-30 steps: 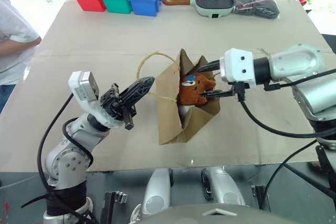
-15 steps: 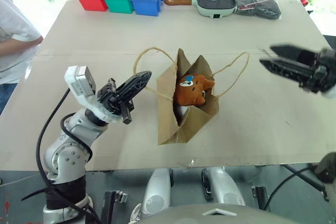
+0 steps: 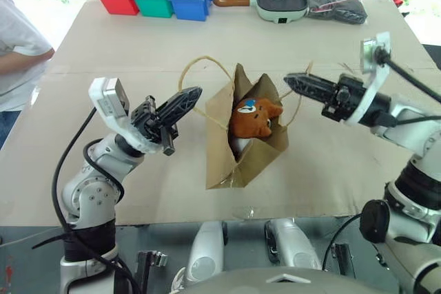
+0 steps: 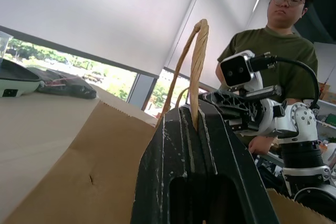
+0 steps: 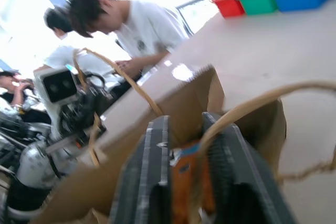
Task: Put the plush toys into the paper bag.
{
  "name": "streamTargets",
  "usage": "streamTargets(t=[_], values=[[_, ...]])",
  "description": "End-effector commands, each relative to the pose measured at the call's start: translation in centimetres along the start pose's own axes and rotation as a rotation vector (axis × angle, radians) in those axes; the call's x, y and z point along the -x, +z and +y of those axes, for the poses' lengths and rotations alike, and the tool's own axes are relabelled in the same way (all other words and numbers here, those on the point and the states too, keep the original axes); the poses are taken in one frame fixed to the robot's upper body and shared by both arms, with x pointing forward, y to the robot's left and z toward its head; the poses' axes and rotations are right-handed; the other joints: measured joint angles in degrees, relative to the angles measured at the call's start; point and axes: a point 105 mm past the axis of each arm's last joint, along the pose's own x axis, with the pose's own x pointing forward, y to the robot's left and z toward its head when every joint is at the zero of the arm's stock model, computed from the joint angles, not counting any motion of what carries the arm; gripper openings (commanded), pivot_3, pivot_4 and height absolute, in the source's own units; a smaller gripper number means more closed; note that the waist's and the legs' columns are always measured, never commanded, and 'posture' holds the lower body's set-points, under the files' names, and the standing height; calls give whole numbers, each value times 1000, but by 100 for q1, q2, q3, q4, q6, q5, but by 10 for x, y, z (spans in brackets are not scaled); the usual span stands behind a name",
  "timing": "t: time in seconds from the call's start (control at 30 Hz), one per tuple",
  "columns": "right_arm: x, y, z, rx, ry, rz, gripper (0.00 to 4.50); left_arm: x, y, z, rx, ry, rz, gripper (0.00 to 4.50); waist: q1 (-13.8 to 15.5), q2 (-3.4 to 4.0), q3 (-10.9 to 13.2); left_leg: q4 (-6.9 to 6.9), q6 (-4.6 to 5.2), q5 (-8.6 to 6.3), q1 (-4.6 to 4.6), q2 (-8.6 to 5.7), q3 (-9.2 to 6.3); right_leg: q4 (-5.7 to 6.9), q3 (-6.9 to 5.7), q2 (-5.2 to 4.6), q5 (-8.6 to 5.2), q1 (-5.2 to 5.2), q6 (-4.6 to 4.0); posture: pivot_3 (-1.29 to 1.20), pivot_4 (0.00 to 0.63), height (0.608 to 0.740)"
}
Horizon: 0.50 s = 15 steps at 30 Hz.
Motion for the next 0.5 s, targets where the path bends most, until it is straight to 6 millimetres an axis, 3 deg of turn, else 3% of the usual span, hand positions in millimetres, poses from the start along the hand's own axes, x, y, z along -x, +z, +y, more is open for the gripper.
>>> streamTargets(t=[0.03,0.2,0.3,0.5], values=[[-3,31,27,49,147,-138,37,-11,18,10,-74,2,-21,0,-5,0,0,0,0,0,0,0,1,0,0,-1,0,0,0,0,150,740],[-14,56,58,116,246,-195,37,-32,52,45,-235,-7,2,0,-33,1,1,0,0,0,1,-1,0,2,-1,1,0,-1,0,0,150,740],[-16,50,61,154,226,-156,37,-44,58,63,-298,-23,52,0,-35,-1,0,-1,0,0,0,-1,-5,2,-5,6,0,-3,0,0,150,740],[-15,15,32,171,56,-53,37,-48,11,89,-304,-27,231,0,-38,-2,-3,-13,2,-1,-13,-4,4,-11,-1,-6,-1,-14,1,0,150,740]])
